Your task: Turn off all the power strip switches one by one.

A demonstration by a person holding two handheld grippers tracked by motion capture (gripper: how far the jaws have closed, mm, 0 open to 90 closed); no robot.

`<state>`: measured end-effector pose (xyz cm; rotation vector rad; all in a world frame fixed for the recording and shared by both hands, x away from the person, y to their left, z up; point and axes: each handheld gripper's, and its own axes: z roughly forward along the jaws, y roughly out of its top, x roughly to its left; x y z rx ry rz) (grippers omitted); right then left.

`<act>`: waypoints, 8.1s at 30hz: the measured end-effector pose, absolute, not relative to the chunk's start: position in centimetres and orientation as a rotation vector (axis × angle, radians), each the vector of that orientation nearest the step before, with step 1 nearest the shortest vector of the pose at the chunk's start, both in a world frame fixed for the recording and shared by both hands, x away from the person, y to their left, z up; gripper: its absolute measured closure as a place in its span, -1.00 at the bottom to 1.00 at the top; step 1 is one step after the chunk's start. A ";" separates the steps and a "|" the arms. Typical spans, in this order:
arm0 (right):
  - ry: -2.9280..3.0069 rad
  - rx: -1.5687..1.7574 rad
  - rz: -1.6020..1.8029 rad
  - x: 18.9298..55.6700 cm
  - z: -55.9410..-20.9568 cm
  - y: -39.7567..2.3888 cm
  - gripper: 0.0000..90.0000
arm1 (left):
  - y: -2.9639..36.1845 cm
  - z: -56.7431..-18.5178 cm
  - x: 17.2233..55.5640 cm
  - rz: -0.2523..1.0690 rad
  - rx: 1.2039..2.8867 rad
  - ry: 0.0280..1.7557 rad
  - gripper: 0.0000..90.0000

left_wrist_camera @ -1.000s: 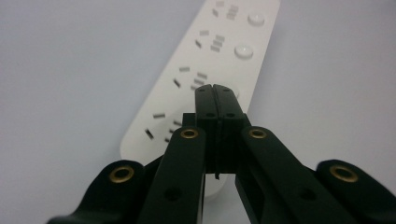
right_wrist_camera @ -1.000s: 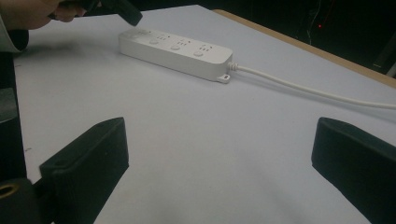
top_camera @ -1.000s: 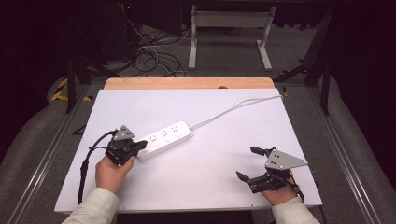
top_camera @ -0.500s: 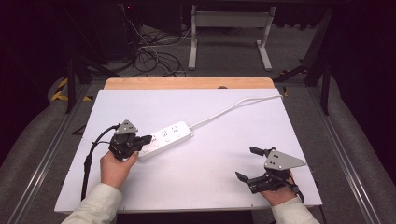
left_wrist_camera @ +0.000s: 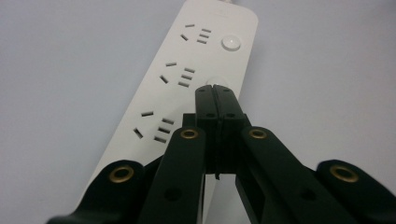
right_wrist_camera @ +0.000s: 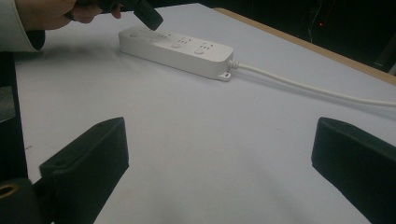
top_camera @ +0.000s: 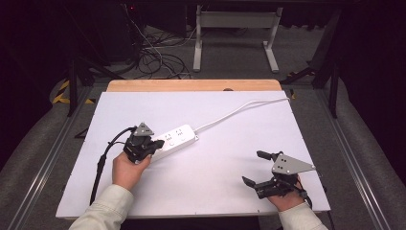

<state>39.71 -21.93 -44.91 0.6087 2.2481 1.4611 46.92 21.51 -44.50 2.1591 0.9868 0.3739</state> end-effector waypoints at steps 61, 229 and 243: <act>2.249 0.596 1.461 39.5 -44.9 -21.9 -0.90 | 21.0 -45.7 47.0 0.420 2.225 1.024 1.00; 2.265 0.599 1.459 39.6 -45.1 -22.0 -0.90 | 15.0 -45.8 51.5 0.362 2.157 1.009 1.00; 2.267 0.597 1.457 39.6 -45.1 -21.9 -0.90 | 14.6 -46.0 51.3 0.405 2.174 0.996 1.00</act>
